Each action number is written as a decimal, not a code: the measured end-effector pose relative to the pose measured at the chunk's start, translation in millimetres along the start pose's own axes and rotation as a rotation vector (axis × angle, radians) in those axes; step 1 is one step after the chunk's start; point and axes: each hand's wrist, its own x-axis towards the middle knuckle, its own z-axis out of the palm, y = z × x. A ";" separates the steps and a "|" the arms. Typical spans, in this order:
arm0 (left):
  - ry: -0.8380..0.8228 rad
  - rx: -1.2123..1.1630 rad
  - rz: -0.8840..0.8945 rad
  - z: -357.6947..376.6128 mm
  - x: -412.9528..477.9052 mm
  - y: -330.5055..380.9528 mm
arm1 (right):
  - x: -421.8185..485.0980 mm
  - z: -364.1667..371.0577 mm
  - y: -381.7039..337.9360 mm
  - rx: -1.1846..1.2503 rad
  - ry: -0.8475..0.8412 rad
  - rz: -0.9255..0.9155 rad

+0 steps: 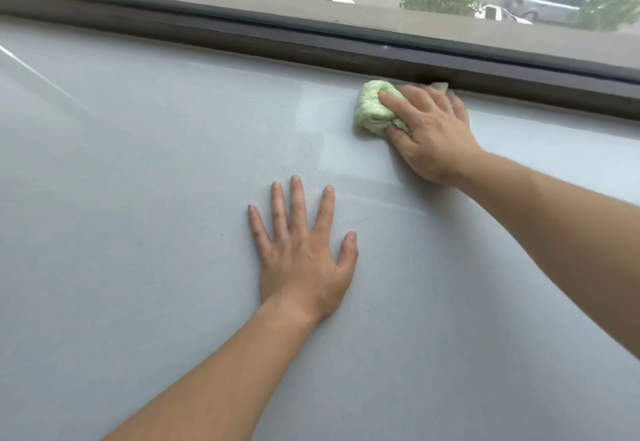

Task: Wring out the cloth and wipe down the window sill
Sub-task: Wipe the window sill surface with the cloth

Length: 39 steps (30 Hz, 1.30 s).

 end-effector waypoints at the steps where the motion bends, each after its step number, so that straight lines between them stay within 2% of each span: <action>1: -0.002 0.001 -0.001 -0.3 0.1 -0.2 | -1.2 -2.7 10.4 0.006 0.014 0.014; 4: -0.011 0.010 -0.001 -0.1 0.0 -1.3 | -25.0 -8.9 42.6 -0.001 0.077 0.105; 7: -0.011 0.011 -0.004 -0.5 -0.2 -1.3 | -54.5 -13.7 73.0 -0.001 0.107 0.308; 11: -0.009 0.020 -0.009 -0.6 0.1 0.0 | -68.5 -5.2 45.8 0.058 0.183 0.605; 12: -0.012 0.025 -0.009 -0.4 0.2 0.4 | -77.8 -0.9 29.6 0.056 0.186 0.588; 14: -0.012 0.033 -0.013 -0.5 0.1 0.4 | -106.5 8.8 2.6 0.025 0.124 0.393; 16: -0.011 0.034 -0.014 -1.0 0.3 0.5 | -130.4 7.9 0.7 -0.021 0.011 0.194; 17: -0.011 0.034 -0.016 -1.1 0.1 0.6 | -130.1 3.6 11.4 -0.029 -0.013 0.152; 18: -0.013 0.035 -0.018 -1.3 0.1 0.6 | -123.0 0.2 24.8 -0.028 0.002 0.166; 21: -0.016 0.038 -0.018 -1.0 -0.2 0.8 | -89.9 -7.7 53.1 0.052 0.085 0.422; 23: -0.013 0.039 -0.016 -0.3 -0.1 0.7 | -85.6 -6.9 45.3 0.094 0.109 0.537; 25: -0.013 0.037 -0.014 0.5 0.0 0.2 | -110.8 0.1 19.3 0.078 0.117 0.531; 28: -0.009 0.035 -0.017 1.1 -0.5 1.0 | -181.6 11.9 -20.9 0.007 0.044 0.291; 30: -0.006 0.033 -0.019 1.4 -1.1 1.3 | -203.3 10.5 -14.7 -0.007 -0.049 0.133; 31: -0.006 0.033 -0.020 1.4 -1.5 1.2 | -199.9 7.6 -1.6 -0.010 -0.052 0.120; 32: -0.007 0.033 -0.019 1.4 -1.4 1.2 | -192.3 4.5 11.7 -0.015 -0.026 0.172; 34: -0.009 0.031 -0.016 1.3 -1.4 1.2 | -172.6 -1.8 33.1 0.028 0.040 0.394; 36: -0.007 0.027 -0.013 2.0 -1.7 0.7 | -165.3 -0.3 30.9 0.079 0.081 0.563; 37: -0.002 0.022 -0.010 2.3 -2.3 0.5 | -171.6 3.4 19.1 0.073 0.091 0.584; 39: 0.008 0.010 -0.003 2.2 -2.9 0.1 | -202.6 12.8 -15.3 0.032 0.088 0.485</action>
